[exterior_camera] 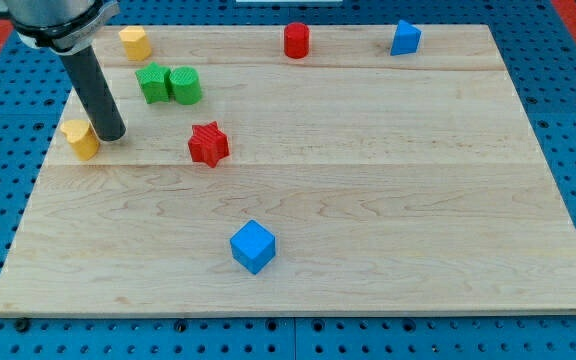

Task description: Move the yellow heart to the left center

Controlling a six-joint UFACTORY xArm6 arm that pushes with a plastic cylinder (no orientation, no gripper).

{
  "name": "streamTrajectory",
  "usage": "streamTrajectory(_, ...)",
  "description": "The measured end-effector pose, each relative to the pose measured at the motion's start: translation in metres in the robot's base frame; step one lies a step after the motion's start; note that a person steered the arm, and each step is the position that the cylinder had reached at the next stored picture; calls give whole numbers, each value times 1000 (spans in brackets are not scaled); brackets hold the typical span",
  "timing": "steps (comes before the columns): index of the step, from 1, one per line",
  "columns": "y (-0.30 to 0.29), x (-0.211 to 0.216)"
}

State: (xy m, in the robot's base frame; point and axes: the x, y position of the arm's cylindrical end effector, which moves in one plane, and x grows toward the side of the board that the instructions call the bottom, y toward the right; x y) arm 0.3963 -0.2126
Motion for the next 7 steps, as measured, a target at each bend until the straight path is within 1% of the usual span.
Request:
streamTrajectory(1, 0, -15)
streamTrajectory(2, 23, -7)
streamTrajectory(4, 72, 149)
streamTrajectory(5, 72, 185)
streamTrajectory(7, 73, 190)
